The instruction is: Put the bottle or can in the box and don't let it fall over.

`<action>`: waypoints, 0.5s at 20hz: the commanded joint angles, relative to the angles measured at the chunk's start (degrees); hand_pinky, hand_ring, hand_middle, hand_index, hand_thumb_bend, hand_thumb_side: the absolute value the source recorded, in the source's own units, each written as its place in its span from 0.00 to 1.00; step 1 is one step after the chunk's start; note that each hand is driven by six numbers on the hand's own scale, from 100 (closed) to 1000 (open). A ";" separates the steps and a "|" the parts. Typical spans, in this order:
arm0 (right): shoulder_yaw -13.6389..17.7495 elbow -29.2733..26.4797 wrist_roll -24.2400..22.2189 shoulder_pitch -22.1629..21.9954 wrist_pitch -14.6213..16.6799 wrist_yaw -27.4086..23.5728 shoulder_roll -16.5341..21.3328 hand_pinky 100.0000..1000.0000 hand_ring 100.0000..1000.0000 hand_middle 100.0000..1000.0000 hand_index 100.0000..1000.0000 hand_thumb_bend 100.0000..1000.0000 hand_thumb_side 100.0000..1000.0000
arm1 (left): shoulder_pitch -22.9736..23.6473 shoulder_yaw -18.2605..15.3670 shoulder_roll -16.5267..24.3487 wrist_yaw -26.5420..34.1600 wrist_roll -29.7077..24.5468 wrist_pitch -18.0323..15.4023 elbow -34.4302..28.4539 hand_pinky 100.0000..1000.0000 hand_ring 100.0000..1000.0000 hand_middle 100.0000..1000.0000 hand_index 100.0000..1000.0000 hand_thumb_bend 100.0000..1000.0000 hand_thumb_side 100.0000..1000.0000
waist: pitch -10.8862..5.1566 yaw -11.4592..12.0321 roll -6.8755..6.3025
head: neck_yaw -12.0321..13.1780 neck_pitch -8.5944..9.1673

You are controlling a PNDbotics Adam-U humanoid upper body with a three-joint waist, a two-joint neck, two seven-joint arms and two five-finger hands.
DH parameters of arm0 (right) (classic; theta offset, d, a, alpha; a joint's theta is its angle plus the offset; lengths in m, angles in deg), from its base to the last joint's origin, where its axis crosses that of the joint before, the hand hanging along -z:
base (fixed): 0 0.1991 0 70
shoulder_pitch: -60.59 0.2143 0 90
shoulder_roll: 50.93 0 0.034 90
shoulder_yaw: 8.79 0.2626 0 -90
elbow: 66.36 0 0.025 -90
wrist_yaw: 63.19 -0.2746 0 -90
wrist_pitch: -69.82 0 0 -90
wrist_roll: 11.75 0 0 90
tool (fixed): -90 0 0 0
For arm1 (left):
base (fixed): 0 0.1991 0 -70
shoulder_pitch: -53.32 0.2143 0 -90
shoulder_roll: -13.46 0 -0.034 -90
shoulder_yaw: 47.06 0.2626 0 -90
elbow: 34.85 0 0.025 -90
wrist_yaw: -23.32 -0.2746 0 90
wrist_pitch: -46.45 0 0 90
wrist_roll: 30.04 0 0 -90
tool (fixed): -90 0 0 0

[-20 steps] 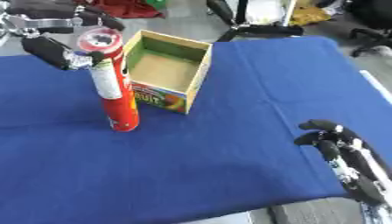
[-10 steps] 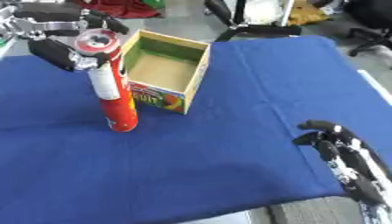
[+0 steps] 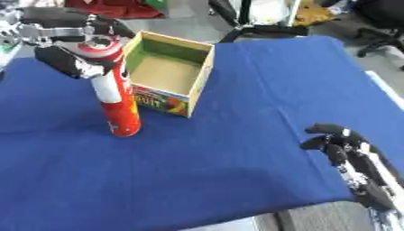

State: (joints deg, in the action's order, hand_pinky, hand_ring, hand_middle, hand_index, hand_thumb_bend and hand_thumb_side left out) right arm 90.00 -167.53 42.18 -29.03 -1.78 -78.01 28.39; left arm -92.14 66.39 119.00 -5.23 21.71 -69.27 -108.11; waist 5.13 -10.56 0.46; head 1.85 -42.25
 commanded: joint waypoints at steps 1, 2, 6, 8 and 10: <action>0.07 -0.47 -0.19 0.55 0.14 -0.05 0.80 0.70 0.63 0.72 0.80 0.00 0.44 | -0.06 0.24 -0.01 -1.47 -4.51 -5.28 0.87 0.94 0.91 0.91 1.00 0.00 0.62 | -0.38 -0.07 0.08 | -0.23 0.41; 0.06 -0.47 -0.19 0.56 0.14 -0.05 0.78 0.70 0.63 0.72 0.80 0.00 0.44 | 0.06 0.30 -0.17 -1.74 -4.51 -5.31 1.21 0.92 0.89 0.89 1.00 0.00 0.61 | -0.36 -0.09 0.10 | -0.26 0.44; 0.05 -0.47 -0.18 0.60 0.13 -0.07 0.74 0.70 0.63 0.72 0.80 0.00 0.44 | 0.48 0.51 -0.69 -2.48 -4.94 -5.36 2.34 0.64 0.68 0.77 0.99 0.00 0.46 | -0.31 -0.13 0.15 | -0.25 0.55; 0.03 -0.46 -0.18 0.60 0.11 -0.07 0.72 0.70 0.63 0.72 0.80 0.00 0.44 | 0.67 0.61 -0.99 -2.18 -5.53 -5.23 2.94 0.54 0.60 0.71 0.96 0.00 0.38 | -0.31 -0.13 0.16 | -0.26 0.64; 0.04 -0.46 -0.18 0.62 0.11 -0.08 0.71 0.70 0.63 0.72 0.80 0.00 0.44 | 0.85 0.78 -1.21 -1.57 -6.28 -5.38 3.31 0.41 0.53 0.62 0.92 0.00 0.27 | -0.31 -0.16 0.18 | -0.27 0.72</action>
State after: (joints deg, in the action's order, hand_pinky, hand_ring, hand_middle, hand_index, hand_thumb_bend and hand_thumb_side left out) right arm 89.99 -167.53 42.18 -28.91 -1.78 -78.01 28.39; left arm -91.93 66.27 117.65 -6.66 21.81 -69.37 -106.19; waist 5.10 -10.71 0.46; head 1.81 -42.21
